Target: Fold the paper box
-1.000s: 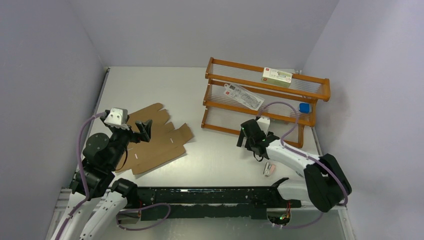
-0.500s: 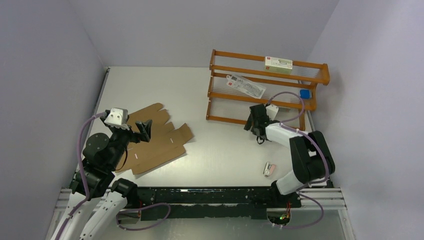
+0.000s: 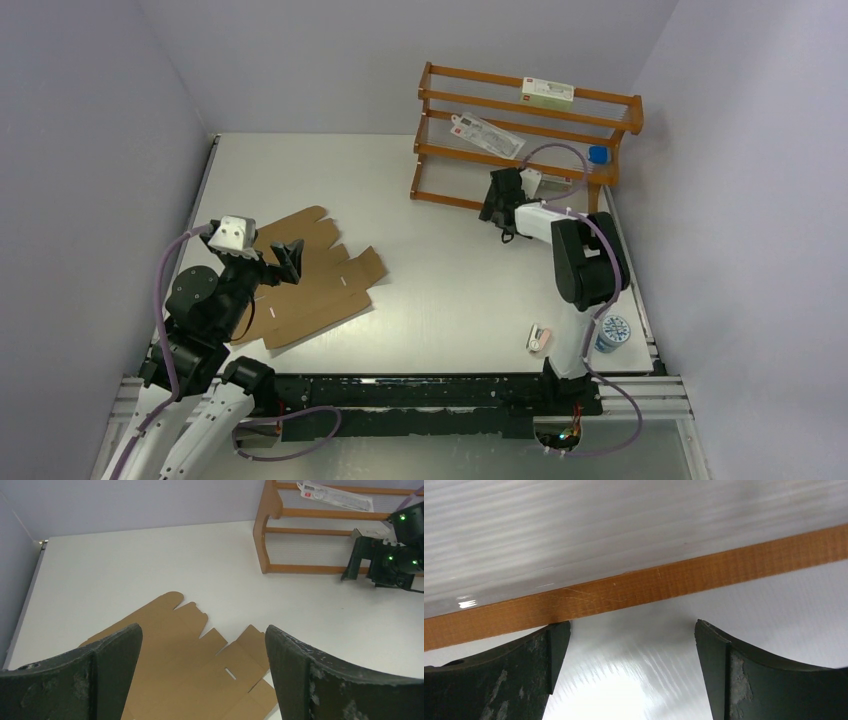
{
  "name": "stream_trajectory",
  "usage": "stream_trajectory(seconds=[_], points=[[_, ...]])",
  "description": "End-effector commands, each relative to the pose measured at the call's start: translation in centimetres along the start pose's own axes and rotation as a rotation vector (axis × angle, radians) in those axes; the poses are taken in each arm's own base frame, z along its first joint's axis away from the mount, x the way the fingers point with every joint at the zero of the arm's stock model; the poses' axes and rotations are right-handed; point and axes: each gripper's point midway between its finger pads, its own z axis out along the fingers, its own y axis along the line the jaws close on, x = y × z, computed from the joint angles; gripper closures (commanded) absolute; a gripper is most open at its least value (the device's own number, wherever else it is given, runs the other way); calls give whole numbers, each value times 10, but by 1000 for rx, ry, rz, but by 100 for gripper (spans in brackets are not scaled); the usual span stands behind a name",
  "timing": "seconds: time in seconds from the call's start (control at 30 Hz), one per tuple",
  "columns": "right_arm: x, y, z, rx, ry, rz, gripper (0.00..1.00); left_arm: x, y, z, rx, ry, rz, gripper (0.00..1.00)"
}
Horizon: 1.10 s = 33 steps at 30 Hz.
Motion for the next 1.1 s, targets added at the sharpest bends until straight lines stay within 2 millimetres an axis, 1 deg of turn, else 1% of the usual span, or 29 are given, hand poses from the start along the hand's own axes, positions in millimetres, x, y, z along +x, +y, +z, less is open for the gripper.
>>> stream_trajectory(seconds=[0.0, 0.07, 0.1, 0.17, 0.23, 0.3, 0.37, 0.47, 0.6, 0.67, 0.83, 0.9, 1.07], points=[[-21, 22, 24, -37, -25, -5, 0, -1, 4, 1, -21, -10, 8, 3], [-30, 28, 33, -24, -34, -13, 0, 0, 4, 2, -22, -8, 7, 3], [-33, 28, 38, -13, -33, -20, 0, 0, 4, 2, -23, -7, 8, 3], [-39, 31, 43, -6, -40, -28, 0, 1, 5, 3, -26, -3, 7, 2], [-42, 31, 43, -10, -45, -46, 0, 2, 5, 3, -25, 1, 7, 3], [-41, 37, 34, -36, -50, -70, 0, 3, 4, 4, -25, 5, 7, 3], [-41, 46, 17, -72, -64, -103, 0, 3, 5, 5, -29, 8, 6, 3], [-26, 62, -10, -131, -75, -168, 0, 5, 6, 6, -35, 18, 3, 3], [0, 90, -44, -260, -62, -225, 0, 8, 9, 7, -57, 33, -6, 3], [12, 107, -61, -341, -52, -243, 0, 10, 11, 8, -73, 41, -15, 3], [42, 158, -110, -606, -19, -258, 0, 19, 15, 16, -104, 96, -39, 3], [54, 175, -127, -709, 7, -266, 0, 25, 20, 20, -135, 129, -46, 3], [88, 209, -170, -943, 89, -297, 0, 36, 39, 24, -231, 183, -43, 3]])
